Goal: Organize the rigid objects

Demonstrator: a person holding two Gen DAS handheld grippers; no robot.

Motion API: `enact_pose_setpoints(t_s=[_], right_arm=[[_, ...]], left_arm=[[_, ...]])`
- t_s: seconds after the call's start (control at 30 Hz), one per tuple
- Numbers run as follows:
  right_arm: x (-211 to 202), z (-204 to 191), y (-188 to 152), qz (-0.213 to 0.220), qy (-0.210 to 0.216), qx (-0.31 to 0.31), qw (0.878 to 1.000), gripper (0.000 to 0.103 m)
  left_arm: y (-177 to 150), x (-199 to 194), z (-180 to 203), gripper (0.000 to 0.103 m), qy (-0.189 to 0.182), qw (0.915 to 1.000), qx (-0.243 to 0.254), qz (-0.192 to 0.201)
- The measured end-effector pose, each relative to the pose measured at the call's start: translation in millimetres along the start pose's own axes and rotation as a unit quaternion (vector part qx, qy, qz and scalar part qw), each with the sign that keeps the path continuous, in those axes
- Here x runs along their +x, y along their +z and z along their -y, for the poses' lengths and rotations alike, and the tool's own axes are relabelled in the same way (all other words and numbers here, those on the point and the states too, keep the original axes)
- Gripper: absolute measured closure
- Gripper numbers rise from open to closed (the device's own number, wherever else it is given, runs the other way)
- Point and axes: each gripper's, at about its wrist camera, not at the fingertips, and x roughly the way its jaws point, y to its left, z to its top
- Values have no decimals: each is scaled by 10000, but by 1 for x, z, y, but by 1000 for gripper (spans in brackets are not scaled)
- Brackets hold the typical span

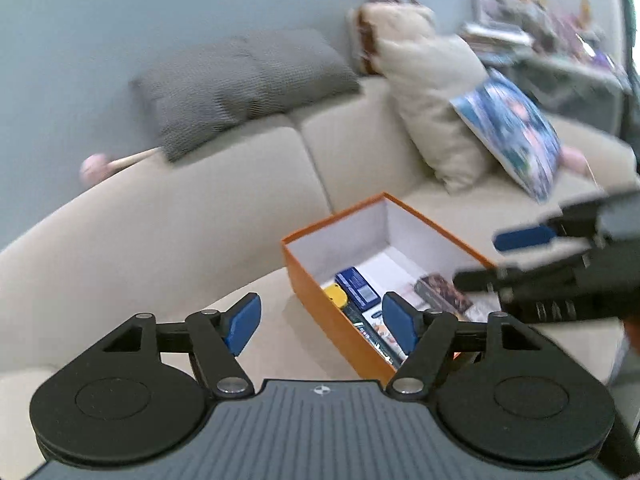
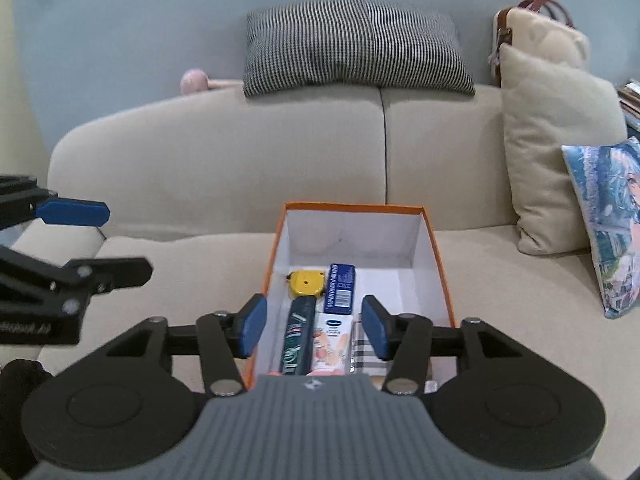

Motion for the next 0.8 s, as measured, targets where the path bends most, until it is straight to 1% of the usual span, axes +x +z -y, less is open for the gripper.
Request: enact_pose_setpoints(t_s=[0.03, 0.07, 0.13, 0.17, 0.2, 0.27, 0.33, 0.4, 0.43, 0.47, 0.5, 0.57, 0.6, 0.7, 0.77, 0.8], right_arm=[[-6, -5, -5, 91, -11, -4, 10000, 39], [-12, -11, -11, 183, -50, -31, 9998, 35], [-22, -22, -22, 333, -161, -114, 9992, 32], [-26, -27, -28, 412, -230, -152, 9988, 28], [-30, -31, -34, 495, -289, -170, 9982, 23], [-37, -38, -45, 720, -399, -149, 9965, 18], [-42, -46, -57, 961, -554, -182, 9937, 12], [-44, -53, -67, 1152, -750, -227, 9902, 7], [-44, -55, -73, 1226, -800, -227, 9890, 6], [-44, -57, -78, 1278, -868, -191, 9878, 6], [-43, -58, -83, 1297, -919, -123, 9872, 5], [-38, -57, -91, 1265, -989, -10, 9870, 2], [-35, -57, -94, 1204, -1070, 25, 9869, 2], [-25, -51, -100, 1078, -1201, 178, 9867, 2], [-17, -47, -104, 974, -1151, 312, 9881, 2], [-14, -46, -107, 942, -1132, 340, 9885, 2]], left_arm=[[-4, -5, 0, 14, 104, 9998, -131, 71], [-9, -10, 2, 12, 250, 9992, -264, 177], [-17, -18, 3, 9, 539, 9970, -422, 373], [-22, -22, 5, 7, 706, 9953, -482, 461], [-27, -23, 6, 7, 824, 9938, -538, 526], [-38, -27, 7, 7, 984, 9909, -572, 716], [-48, -26, 8, 6, 1184, 9880, -679, 722], [-62, -24, 7, 6, 1345, 9837, -934, 740], [-69, -23, 6, 6, 1405, 9812, -1088, 756], [-77, -21, 4, 5, 1456, 9781, -1255, 793], [-84, -19, 2, 0, 1489, 9758, -1381, 809], [-96, -15, 0, 0, 1538, 9717, -1589, 831], [-101, -12, -1, 0, 1544, 9703, -1668, 824], [-111, 4, -4, 0, 1476, 9704, -1856, 449], [-119, 11, -2, 0, 1436, 9714, -1869, 274], [-123, 17, -1, 0, 1426, 9717, -1879, 116]])
